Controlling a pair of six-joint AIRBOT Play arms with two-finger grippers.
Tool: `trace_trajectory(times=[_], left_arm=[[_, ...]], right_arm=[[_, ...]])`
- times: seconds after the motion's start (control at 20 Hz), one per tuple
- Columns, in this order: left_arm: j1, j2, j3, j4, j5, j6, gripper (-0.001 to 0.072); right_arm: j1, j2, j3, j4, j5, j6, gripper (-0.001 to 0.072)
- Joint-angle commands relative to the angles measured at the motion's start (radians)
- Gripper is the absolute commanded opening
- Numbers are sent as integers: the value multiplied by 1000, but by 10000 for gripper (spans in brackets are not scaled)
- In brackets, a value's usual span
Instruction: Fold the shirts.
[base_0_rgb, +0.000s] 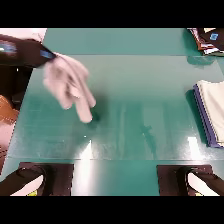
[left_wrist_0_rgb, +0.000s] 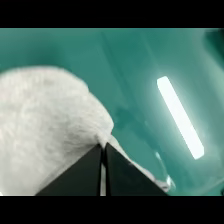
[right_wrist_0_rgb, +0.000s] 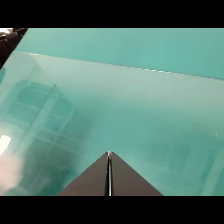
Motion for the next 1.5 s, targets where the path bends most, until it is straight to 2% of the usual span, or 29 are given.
trace_trajectory(times=[0.0,0.2,0.3,0.35,0.4,0.5,0.6,0.75,0.85,1.0,1.1,1.25,1.3,1.4,1.45], left_arm=[[-207,-200,-10,29,10,-3,21],[-361,-368,-10,24,0,7,38],[-410,-407,-10,26,3,35,550],[-418,-413,-10,31,10,59,592],[-415,-413,-9,48,22,84,591],[-381,-411,-1,145,37,82,592],[-308,-412,-5,180,54,81,592],[-182,-414,-52,85,93,77,592],[-140,-432,-112,-61,137,136,592],[-148,-515,-171,-237,199,231,592],[-166,-591,-171,-314,222,242,592],[-190,-651,-171,-340,288,240,589],[-192,-652,-171,-339,297,241,463],[-183,-652,-171,-336,310,241,16],[-171,-651,-169,-336,301,232,22]], right_arm=[[1,-38,50,0,34,9,13],[1,-43,48,-4,37,8,13],[0,-43,48,-11,36,8,13],[0,-43,48,-11,35,8,14],[0,-43,48,-11,34,8,13],[0,-43,48,-11,33,8,13],[0,-43,48,-11,34,8,13],[0,-44,48,-11,37,8,13],[0,-51,48,-10,38,8,13],[1,-72,48,-7,45,8,13],[1,-88,48,-7,72,9,13],[1,-106,48,-8,120,9,14],[1,-111,48,-8,127,9,13],[1,-113,48,-9,137,9,13],[1,-113,48,-10,139,9,14]])
